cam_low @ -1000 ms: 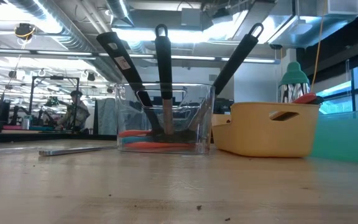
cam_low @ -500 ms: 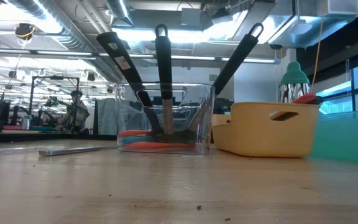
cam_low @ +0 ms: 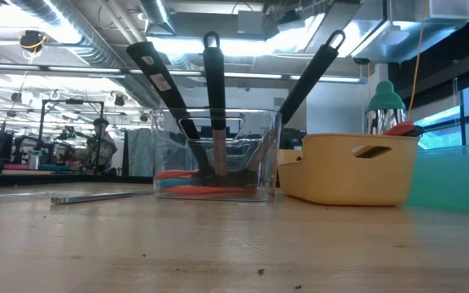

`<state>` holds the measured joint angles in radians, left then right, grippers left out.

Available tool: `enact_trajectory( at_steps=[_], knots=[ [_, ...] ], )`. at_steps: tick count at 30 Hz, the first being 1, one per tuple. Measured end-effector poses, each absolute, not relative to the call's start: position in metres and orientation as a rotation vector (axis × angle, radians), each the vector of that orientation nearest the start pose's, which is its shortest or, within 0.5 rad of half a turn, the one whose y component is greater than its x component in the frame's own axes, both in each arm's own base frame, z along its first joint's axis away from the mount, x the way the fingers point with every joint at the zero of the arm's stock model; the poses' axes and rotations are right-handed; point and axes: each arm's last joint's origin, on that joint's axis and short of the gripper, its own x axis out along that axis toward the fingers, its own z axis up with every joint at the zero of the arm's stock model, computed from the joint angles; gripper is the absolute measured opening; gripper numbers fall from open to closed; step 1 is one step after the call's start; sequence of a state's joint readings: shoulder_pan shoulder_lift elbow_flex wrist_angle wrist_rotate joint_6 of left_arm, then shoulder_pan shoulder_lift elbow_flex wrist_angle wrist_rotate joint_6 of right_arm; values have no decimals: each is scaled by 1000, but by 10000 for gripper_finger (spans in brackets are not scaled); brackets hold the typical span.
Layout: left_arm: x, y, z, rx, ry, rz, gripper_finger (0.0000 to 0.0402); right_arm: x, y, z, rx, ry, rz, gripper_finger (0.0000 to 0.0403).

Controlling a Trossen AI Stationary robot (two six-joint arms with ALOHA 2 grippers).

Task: Pick & Place Kitchen Items
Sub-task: Put the black spatula into the transparent bin

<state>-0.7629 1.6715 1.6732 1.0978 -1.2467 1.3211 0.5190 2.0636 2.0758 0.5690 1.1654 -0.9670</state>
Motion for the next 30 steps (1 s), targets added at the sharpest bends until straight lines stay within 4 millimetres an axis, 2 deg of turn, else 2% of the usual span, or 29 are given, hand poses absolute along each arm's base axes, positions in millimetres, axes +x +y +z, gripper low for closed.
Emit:
enact_trajectory(
  at_steps=[5,8,12,16,21,25,30],
  knots=[
    [250,-216,491,336,-203,639,171,406,199,445,-484,-16,-810,105],
    [250,-222,487,345,-179,630,212,406,191,448,-505,7,-857,105],
    [243,-227,480,328,-121,630,233,400,182,456,-471,5,-925,105],
    [233,-249,459,417,-109,549,229,391,184,464,-457,-9,-916,105],
    [219,-269,429,483,-66,481,226,380,206,466,-471,-26,-850,105],
    [204,-285,405,489,-65,411,227,377,233,453,-479,24,-761,105],
    [195,-293,377,490,-44,372,226,367,275,431,-397,-21,-484,105]
  ],
)
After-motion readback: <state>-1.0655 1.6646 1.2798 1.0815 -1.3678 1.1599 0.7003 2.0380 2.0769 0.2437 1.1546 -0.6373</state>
